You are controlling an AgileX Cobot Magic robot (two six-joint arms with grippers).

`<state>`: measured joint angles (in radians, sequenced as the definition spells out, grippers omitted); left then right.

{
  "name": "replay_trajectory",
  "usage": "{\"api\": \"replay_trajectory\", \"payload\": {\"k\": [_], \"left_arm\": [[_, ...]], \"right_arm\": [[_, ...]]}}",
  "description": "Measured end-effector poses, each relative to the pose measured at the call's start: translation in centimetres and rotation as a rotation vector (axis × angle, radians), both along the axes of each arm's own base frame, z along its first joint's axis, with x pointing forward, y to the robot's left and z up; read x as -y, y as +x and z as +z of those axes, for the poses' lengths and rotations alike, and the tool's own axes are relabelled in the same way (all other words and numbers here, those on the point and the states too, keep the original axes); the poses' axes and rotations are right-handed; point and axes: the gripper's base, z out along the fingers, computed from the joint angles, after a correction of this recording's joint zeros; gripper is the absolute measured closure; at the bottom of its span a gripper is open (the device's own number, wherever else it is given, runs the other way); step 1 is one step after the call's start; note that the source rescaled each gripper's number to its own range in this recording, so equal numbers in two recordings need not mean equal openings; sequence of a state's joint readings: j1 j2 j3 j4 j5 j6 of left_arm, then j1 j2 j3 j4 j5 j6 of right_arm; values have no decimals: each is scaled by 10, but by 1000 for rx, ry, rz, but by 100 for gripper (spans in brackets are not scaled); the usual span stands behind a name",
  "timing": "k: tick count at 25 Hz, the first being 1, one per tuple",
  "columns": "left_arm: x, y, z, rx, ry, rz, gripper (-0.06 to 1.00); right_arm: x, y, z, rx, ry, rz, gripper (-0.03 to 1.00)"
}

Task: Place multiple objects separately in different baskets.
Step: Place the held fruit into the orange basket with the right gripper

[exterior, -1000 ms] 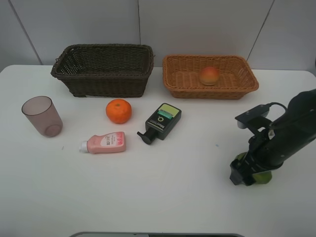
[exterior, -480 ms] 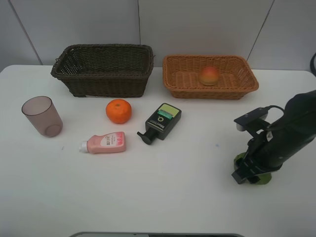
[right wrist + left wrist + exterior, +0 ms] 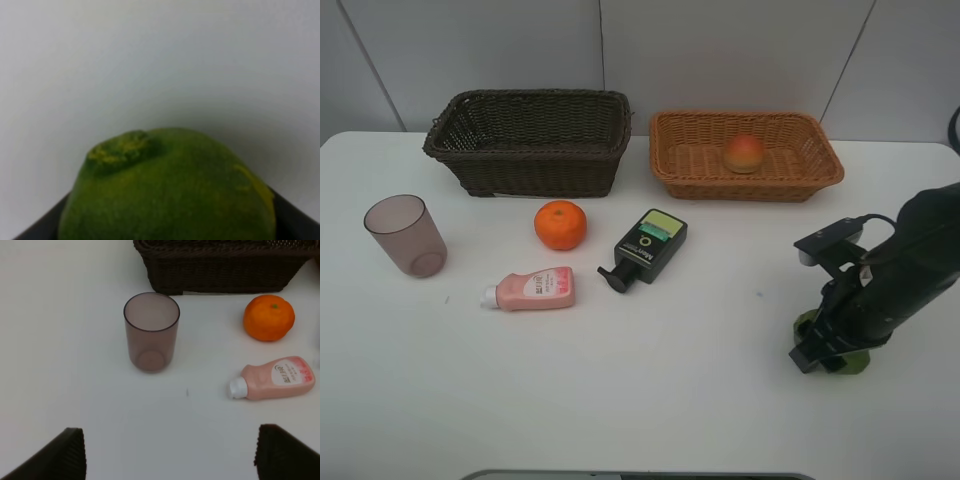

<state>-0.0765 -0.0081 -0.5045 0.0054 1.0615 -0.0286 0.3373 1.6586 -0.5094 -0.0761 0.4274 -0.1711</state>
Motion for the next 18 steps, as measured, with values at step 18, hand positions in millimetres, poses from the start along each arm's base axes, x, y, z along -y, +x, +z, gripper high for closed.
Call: {"api": "replay_trajectory", "payload": {"k": [18], "left_arm": [[0,0,0,0,0,0,13]], "right_arm": [[-2,6,8,-36,-13,-13,94]]}}
